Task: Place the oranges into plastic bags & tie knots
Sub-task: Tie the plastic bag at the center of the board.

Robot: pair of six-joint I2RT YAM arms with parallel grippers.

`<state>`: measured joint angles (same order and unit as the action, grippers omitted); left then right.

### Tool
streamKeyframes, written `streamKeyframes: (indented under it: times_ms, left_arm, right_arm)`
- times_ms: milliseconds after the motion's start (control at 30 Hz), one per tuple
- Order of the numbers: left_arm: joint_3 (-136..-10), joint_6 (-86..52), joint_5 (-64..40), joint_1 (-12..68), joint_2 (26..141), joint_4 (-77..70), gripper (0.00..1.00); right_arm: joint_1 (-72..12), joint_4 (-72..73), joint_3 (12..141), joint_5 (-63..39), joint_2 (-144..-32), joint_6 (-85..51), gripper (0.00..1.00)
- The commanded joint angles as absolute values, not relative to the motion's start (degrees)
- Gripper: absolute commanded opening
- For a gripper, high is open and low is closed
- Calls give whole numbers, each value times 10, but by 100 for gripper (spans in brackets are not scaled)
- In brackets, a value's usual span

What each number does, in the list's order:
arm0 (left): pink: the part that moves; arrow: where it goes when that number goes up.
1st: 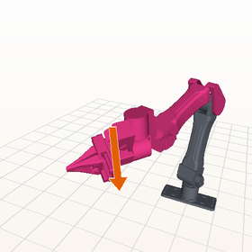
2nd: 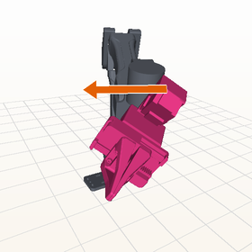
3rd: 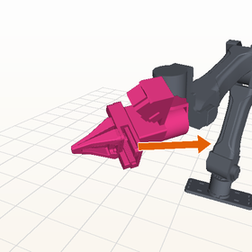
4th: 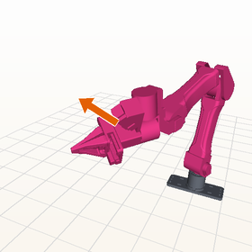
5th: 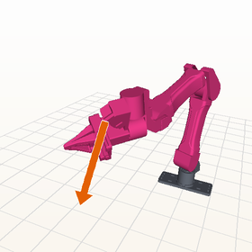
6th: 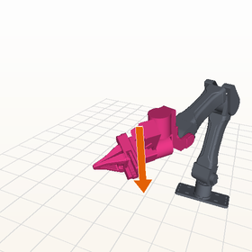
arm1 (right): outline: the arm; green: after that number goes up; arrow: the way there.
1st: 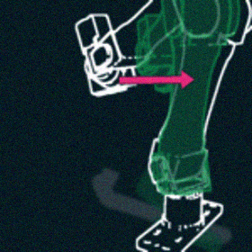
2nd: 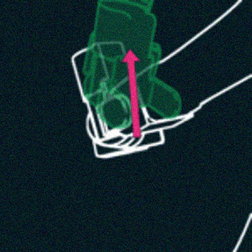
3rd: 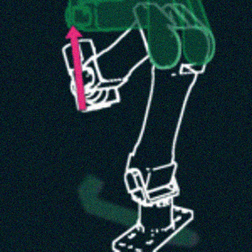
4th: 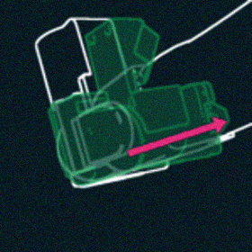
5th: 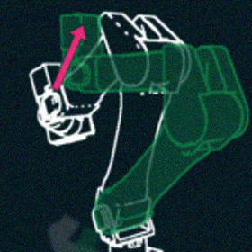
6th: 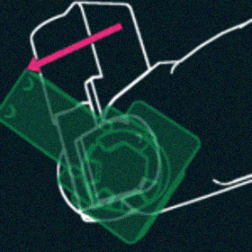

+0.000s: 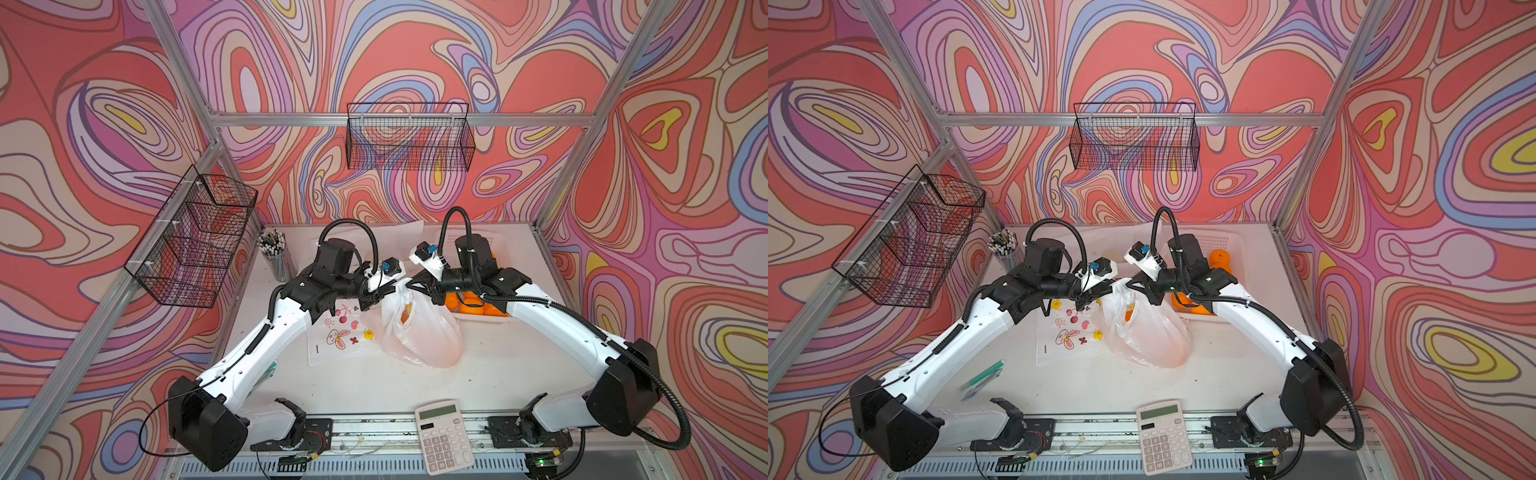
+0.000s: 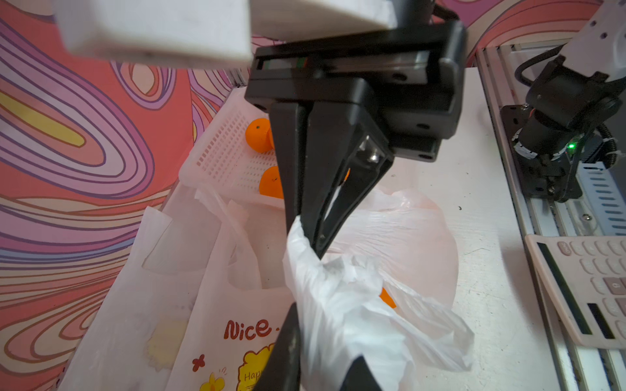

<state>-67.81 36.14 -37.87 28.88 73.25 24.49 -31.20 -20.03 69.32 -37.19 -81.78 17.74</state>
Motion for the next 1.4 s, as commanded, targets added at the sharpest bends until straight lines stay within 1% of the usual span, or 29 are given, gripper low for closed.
streamKeyframes:
  times_ms: [0,133,300,333,367,433,500,533,567,733,800,900,1033,1133,1233,1267,1333,1367]
  left_arm:
    - [-672,356,-421,288,726,252,23]
    - [-669,342,-420,288,735,229,29]
    - [-661,325,-435,287,742,186,35]
    - [-659,324,-446,288,744,178,33]
    - [-658,322,-457,287,746,173,30]
    - [-657,315,-473,287,750,159,17]
    - [-657,314,-476,287,753,156,7]
    - [-657,314,-477,287,754,156,2]
    - [-657,315,-476,288,754,156,0]
    - [-654,321,-473,288,756,163,0]
    - [-654,323,-472,288,756,165,0]
    - [-653,326,-470,288,756,170,0]
    - [-653,326,-466,288,755,170,0]
    - [-654,326,-462,287,753,171,0]
    - [-653,326,-458,288,751,177,0]
    - [-653,326,-457,287,750,177,0]
    - [-652,323,-454,287,746,177,0]
    - [-652,321,-453,287,745,176,0]
  right_arm:
    - [-311,-147,669,-329,-794,211,0]
    - [-311,-91,640,-350,-783,211,0]
    - [-311,-113,649,-377,-796,214,0]
    - [-310,-117,650,-377,-798,215,0]
    - [-311,-122,650,-379,-798,216,0]
    - [-311,-137,653,-381,-798,219,0]
    - [-311,-156,659,-376,-795,224,0]
    - [-310,-168,661,-369,-792,227,3]
    - [-311,-177,664,-364,-789,231,6]
    - [-311,-221,674,-347,-767,250,25]
    - [-310,-235,680,-349,-763,254,35]
    - [-310,-240,682,-362,-762,254,47]
    - [-310,-234,683,-389,-782,244,56]
    - [-311,-219,676,-399,-797,236,61]
    - [-312,-196,670,-416,-808,224,61]
    - [-311,-191,668,-417,-813,221,57]
    - [-312,-185,667,-416,-822,216,47]
    - [-311,-185,670,-414,-825,214,39]
